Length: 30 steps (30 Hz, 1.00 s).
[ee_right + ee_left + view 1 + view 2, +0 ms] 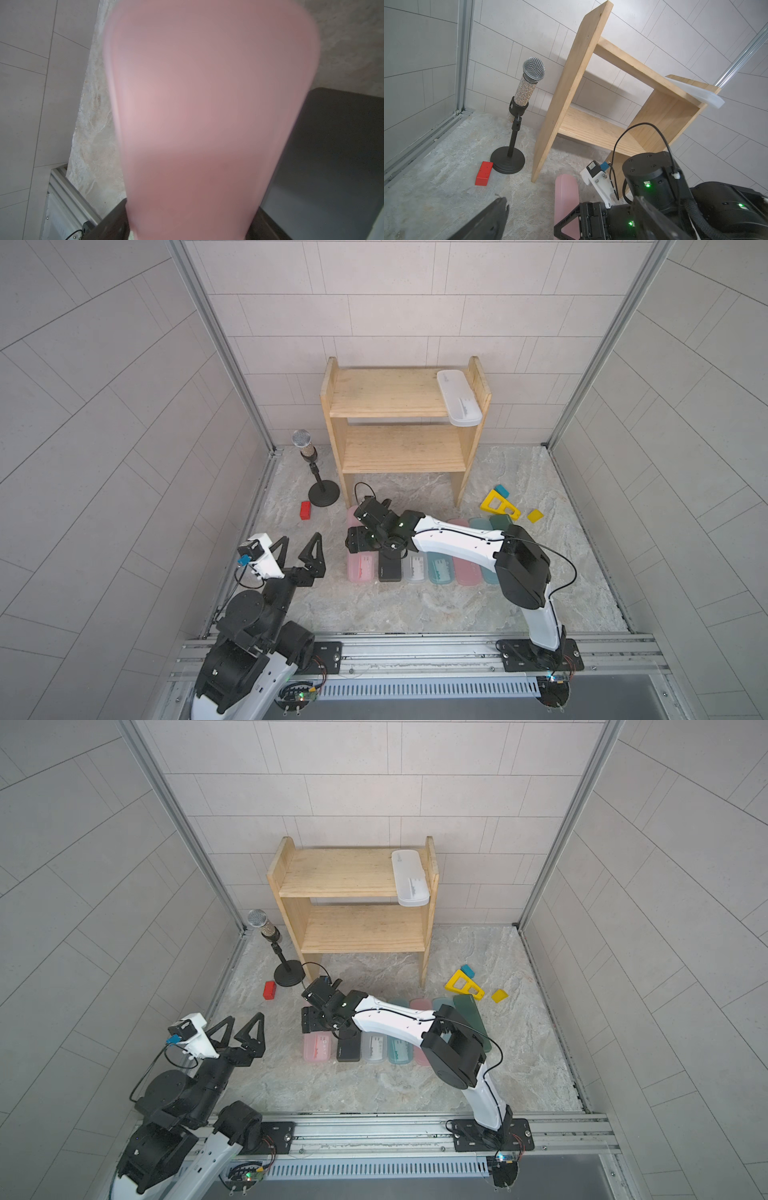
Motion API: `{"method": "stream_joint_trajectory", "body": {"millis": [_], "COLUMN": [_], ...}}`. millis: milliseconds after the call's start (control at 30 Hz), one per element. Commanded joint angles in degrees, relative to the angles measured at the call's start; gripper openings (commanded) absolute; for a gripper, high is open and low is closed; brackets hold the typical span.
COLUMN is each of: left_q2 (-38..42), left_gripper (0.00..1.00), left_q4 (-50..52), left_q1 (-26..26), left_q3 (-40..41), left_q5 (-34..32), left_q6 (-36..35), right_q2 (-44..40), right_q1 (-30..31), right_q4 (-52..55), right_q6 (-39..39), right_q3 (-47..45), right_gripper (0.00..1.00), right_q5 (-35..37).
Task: Remove the pencil cases from the shelf
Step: Place the pencil case at the center of the board.
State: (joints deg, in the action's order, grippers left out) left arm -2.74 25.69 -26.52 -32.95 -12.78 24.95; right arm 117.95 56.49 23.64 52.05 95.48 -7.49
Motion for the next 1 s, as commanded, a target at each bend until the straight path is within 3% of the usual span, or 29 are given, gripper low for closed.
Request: {"method": "stream_joint_trajectory", "body": {"millis": [0, 533, 967], "left_q2": [0.28, 0.46, 0.29], "left_gripper": [1.0, 1.0, 1.0], "left_q4": [1.54, 1.6, 2.47], "left_q1": [-0.02, -0.09, -0.03], "left_q3": [-1.24, -0.71, -1.53], "left_q5": [-0.46, 0.22, 0.35], "left_q6": [-0.7, -0.35, -0.17], "right_q2": [0.64, 4.05, 3.87], "right_q1": [0.05, -0.59, -0.81], "right_q4": [0.07, 1.1, 1.12], "right_q6": [1.53, 1.46, 0.14], "right_q3": [1.71, 1.81, 1.68], "right_gripper": [0.63, 0.85, 0.93], "right_q5": [2.42, 5.21, 5.19]}}
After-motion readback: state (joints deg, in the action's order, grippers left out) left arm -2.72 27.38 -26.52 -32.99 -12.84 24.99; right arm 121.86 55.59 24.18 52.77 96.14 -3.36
